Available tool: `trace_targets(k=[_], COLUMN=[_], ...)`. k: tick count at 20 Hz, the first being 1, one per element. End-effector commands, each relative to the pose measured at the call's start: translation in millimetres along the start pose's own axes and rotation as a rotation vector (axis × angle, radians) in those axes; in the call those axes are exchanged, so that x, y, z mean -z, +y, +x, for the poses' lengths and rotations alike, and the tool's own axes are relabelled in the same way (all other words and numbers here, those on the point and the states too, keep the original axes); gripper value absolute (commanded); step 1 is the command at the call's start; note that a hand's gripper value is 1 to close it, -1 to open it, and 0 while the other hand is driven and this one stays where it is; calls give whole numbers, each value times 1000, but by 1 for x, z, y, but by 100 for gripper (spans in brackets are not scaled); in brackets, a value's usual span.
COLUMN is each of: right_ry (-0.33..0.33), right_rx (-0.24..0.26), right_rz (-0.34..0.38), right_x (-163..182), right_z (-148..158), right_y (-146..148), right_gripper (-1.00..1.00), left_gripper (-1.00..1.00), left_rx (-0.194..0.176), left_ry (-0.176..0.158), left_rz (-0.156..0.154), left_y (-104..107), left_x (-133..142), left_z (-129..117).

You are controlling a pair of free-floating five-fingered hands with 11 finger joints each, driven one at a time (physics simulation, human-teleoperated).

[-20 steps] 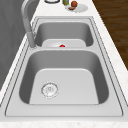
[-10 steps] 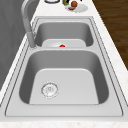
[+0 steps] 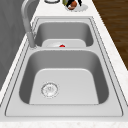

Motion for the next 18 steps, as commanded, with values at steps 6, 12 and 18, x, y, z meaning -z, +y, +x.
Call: trace_targets(k=[6, 12, 18], right_ry=[8, 8, 27], right_rx=[3, -7, -1], right_rz=[-45, -54, -205], right_x=[4, 2, 6], right_z=[-10, -4, -2], right_y=[12, 13, 9], right_gripper=[-100, 100, 100], left_gripper=[0, 0, 0], left_rx=[0, 0, 0], left_ry=[0, 0, 0], left_rz=[0, 0, 0], left_y=[0, 0, 0], left_x=[0, 0, 0], left_z=[0, 0, 0])
